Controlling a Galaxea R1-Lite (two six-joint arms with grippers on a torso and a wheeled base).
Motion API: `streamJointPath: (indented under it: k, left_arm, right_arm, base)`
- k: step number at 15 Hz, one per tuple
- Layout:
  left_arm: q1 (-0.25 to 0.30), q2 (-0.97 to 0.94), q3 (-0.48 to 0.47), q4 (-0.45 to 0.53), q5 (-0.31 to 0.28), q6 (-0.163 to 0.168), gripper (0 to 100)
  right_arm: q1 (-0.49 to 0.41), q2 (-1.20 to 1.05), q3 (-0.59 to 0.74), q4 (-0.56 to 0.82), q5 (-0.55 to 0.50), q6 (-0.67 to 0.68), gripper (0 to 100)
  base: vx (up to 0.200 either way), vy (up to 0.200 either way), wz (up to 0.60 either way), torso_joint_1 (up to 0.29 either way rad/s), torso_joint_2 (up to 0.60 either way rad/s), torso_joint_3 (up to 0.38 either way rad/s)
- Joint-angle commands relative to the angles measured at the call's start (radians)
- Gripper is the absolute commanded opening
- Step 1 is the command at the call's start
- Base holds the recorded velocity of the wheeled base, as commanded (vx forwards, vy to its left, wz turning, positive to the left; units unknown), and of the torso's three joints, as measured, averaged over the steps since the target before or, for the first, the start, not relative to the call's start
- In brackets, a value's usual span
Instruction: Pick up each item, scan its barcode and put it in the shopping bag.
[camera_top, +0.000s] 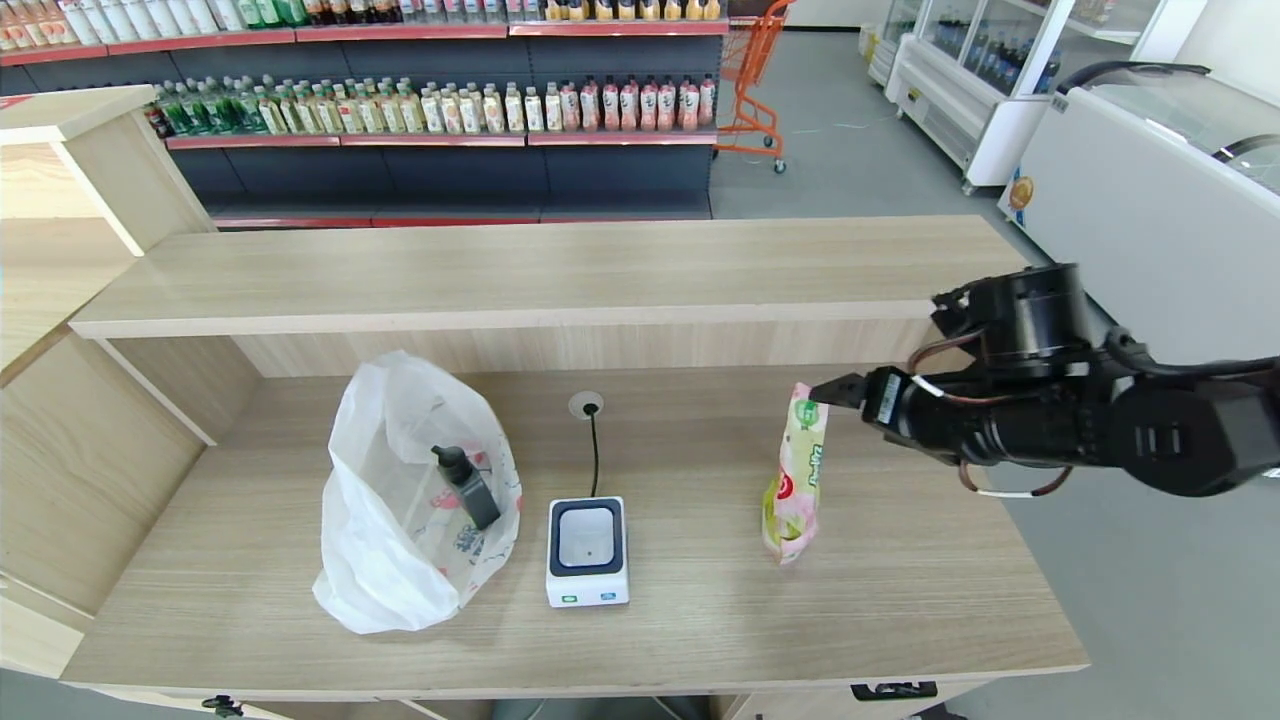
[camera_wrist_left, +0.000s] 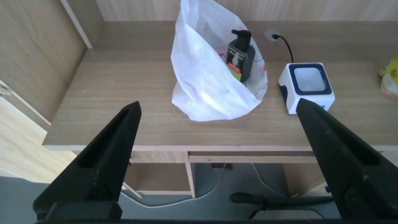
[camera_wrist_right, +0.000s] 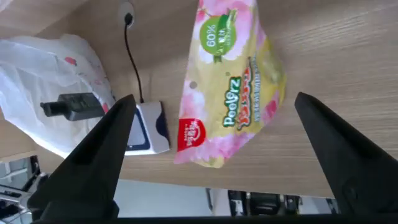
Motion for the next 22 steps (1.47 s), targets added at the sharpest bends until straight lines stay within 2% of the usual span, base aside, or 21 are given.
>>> streamJointPath:
  k: [1, 7, 15, 16, 22]
  left_arm:
    - [-0.001, 0.0, 0.0, 0.0, 0.0, 0.0, 100]
    - [-0.001, 0.0, 0.0, 0.0, 0.0, 0.0, 100]
    - [0.001, 0.0, 0.0, 0.0, 0.0, 0.0, 100]
    - [-0.001, 0.0, 0.0, 0.0, 0.0, 0.0, 100]
    - [0.001, 0.0, 0.0, 0.0, 0.0, 0.0, 100]
  right_arm:
    - [0.068, 0.131, -0.051, 0.001, -0.024, 0.018, 100]
    - [0.089, 0.336, -0.154, 0.04, -0.173, -0.036, 100]
    - [0.094, 0.484, -0.243, 0.024, -0.177, -0.063, 100]
    - [0.094, 0.49, -0.249, 0.023, -0.179, -0.071, 0]
    - [0.089, 0.471, -0.245, 0.018, -0.2, -0.169, 0]
  base:
    - [0.0, 0.0, 0.0, 0.0, 0.0, 0.0]
    - [0.0, 0.0, 0.0, 0.0, 0.0, 0.0]
    - [0.0, 0.0, 0.0, 0.0, 0.0, 0.0]
    - [0.0, 0.0, 0.0, 0.0, 0.0, 0.0]
    - [0.0, 0.0, 0.0, 0.0, 0.0, 0.0]
